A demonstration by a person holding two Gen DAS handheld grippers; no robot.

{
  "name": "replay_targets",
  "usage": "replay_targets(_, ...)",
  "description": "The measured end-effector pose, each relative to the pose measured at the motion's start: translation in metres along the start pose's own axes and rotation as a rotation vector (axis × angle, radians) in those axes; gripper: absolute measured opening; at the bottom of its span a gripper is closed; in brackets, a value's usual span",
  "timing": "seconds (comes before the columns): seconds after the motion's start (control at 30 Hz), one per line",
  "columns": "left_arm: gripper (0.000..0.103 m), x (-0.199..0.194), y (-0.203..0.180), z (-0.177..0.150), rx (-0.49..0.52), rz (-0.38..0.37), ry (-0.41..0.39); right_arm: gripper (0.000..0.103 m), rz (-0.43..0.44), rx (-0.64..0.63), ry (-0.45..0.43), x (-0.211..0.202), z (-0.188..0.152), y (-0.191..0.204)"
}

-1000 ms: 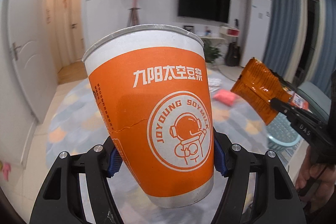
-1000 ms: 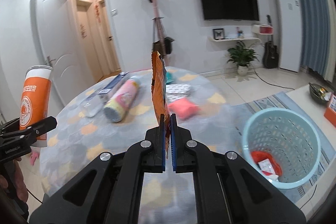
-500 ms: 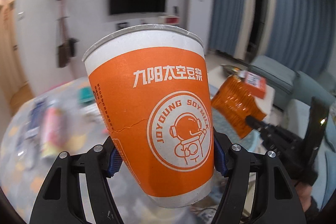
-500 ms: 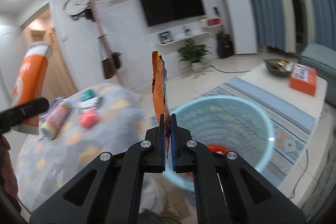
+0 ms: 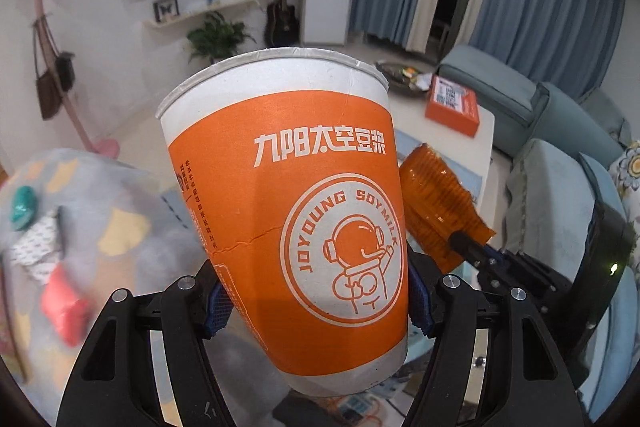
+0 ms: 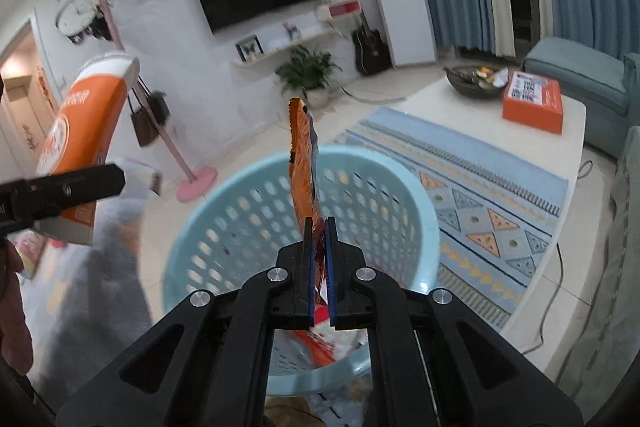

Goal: Collect trash
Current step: 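Carry the orange cup and wrapper to the basket and release both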

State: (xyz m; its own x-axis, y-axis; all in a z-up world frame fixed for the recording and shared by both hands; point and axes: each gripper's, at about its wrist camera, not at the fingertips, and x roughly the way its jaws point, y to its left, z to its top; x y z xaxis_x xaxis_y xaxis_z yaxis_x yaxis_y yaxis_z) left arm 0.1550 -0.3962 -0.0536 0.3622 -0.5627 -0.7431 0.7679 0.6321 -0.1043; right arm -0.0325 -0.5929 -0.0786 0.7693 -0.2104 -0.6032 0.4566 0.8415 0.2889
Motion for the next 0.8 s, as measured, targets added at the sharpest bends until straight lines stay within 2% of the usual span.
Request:
replay_targets(0.1, 0.082, 0.024, 0.004, 0.006, -0.014, -0.041, 0.092, 0.007, -0.028, -0.005, 0.035, 0.011, -0.004, -0.004)
replay_targets(0.17, 0.085, 0.032, 0.011, 0.008, -0.04, -0.051, 0.119, 0.014, -0.03, -0.005, 0.045, 0.012, -0.009, -0.006)
replay_targets(0.23, 0.087, 0.029, 0.021, 0.005, -0.085, -0.062, 0.114, 0.036, -0.036, -0.011, 0.037, 0.01, -0.013, -0.007)
replay_targets(0.27, 0.088, 0.026, 0.027, 0.004, -0.106, -0.065, 0.109, 0.06, -0.035, -0.004, 0.02, 0.006, -0.013, -0.008)
replay_targets(0.3, 0.088, 0.022, 0.033, 0.002, -0.125, -0.067, 0.105, 0.067, -0.026, 0.012, -0.007, 0.0, -0.014, -0.009)
replay_targets(0.37, 0.088, 0.015, 0.035, 0.001, -0.139, -0.051, 0.098, 0.067, -0.018, 0.023, -0.011, -0.004, -0.012, -0.008)
replay_targets(0.5, 0.088, -0.015, 0.043, -0.012, -0.127, 0.045, 0.072, 0.067, 0.028, 0.016, 0.0, -0.011, -0.012, 0.007)
replay_targets(0.67, 0.088, -0.055, 0.06, -0.031, -0.123, 0.139, 0.026, 0.067, 0.092, -0.051, 0.002, -0.023, -0.018, 0.048)
replay_targets(0.8, 0.088, -0.097, 0.091, -0.056, -0.161, 0.216, -0.015, 0.068, 0.141, -0.09, -0.002, -0.033, -0.019, 0.082)
